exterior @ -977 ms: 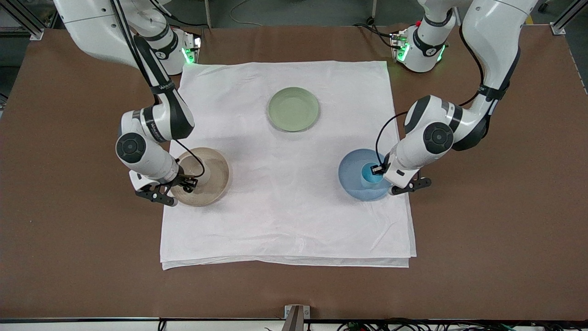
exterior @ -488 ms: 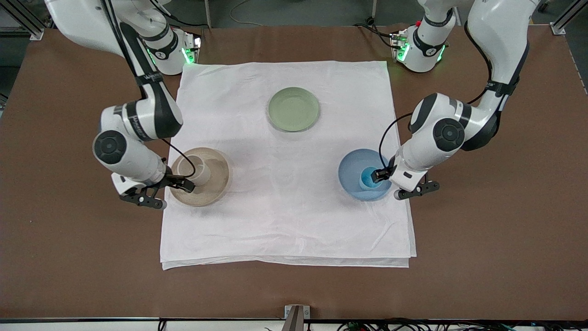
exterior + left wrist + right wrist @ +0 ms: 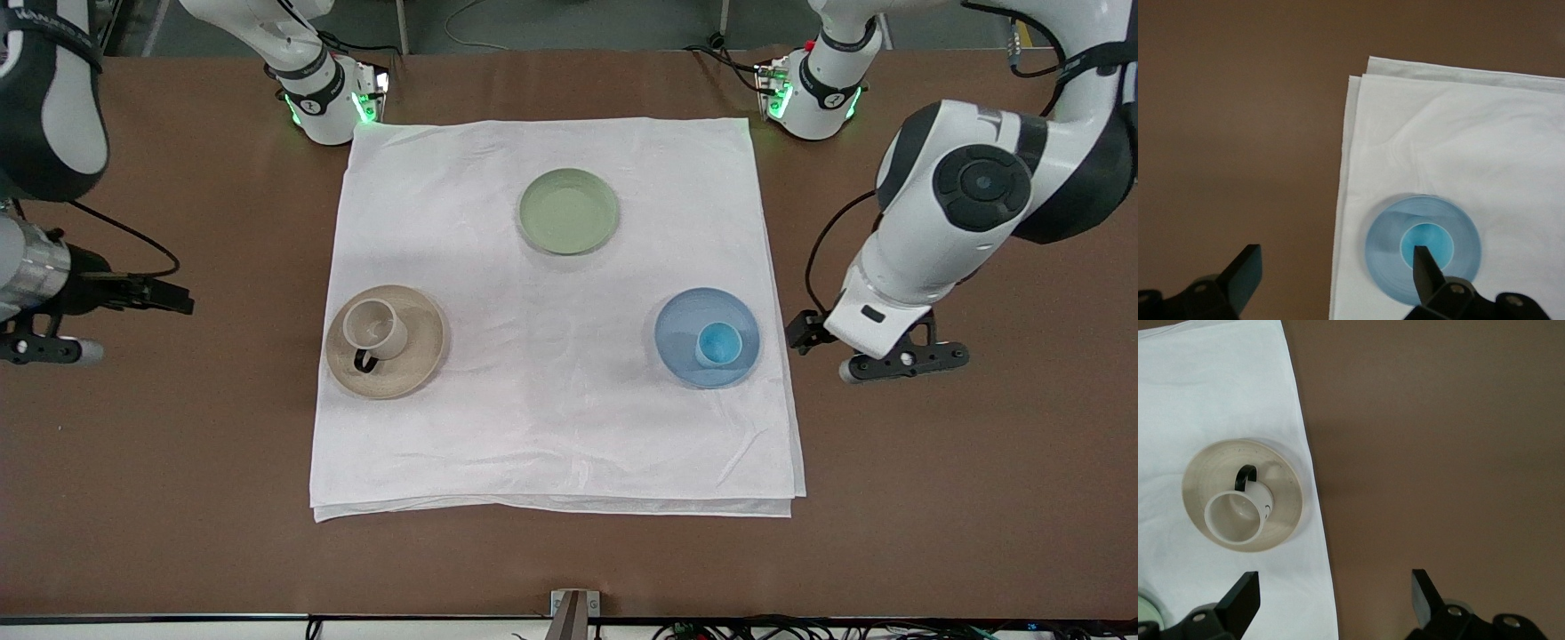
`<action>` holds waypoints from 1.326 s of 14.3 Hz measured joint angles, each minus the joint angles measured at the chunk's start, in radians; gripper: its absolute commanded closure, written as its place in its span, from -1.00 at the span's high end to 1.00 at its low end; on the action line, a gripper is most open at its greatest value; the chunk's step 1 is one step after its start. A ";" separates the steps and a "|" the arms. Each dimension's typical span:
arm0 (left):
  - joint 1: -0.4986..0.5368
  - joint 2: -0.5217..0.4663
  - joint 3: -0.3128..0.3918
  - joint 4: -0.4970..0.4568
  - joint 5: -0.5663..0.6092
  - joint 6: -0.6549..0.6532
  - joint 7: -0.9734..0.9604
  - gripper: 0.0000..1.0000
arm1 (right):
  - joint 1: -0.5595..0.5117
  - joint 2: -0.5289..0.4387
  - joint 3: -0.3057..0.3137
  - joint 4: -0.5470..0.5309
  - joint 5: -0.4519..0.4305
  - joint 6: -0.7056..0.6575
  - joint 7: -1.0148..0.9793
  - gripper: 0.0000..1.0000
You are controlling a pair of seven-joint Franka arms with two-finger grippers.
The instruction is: Place blue cup in blue plate and white mug in gray plate
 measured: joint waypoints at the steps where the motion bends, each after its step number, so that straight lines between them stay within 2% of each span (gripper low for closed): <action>1: 0.011 -0.005 0.001 0.033 0.005 -0.037 0.010 1.00 | -0.007 0.000 0.000 0.025 -0.005 -0.034 0.000 1.00; 6: 0.094 -0.069 0.000 0.141 -0.009 -0.222 0.152 1.00 | -0.046 0.005 0.001 0.103 -0.016 -0.083 -0.001 1.00; 10: 0.142 -0.146 0.020 0.157 -0.099 -0.273 0.260 1.00 | -0.048 0.005 0.017 0.117 -0.003 -0.135 -0.003 1.00; 13: 0.082 -0.219 0.147 0.150 -0.161 -0.339 0.335 1.00 | -0.033 -0.025 0.023 0.103 -0.003 -0.148 -0.003 1.00; 16: -0.062 -0.266 0.328 0.136 -0.203 -0.394 0.386 1.00 | -0.032 -0.133 0.023 -0.027 -0.003 -0.069 -0.003 1.00; 19: -0.083 -0.277 0.356 0.123 -0.208 -0.401 0.394 1.00 | -0.032 -0.243 0.023 -0.142 -0.003 -0.035 -0.003 1.00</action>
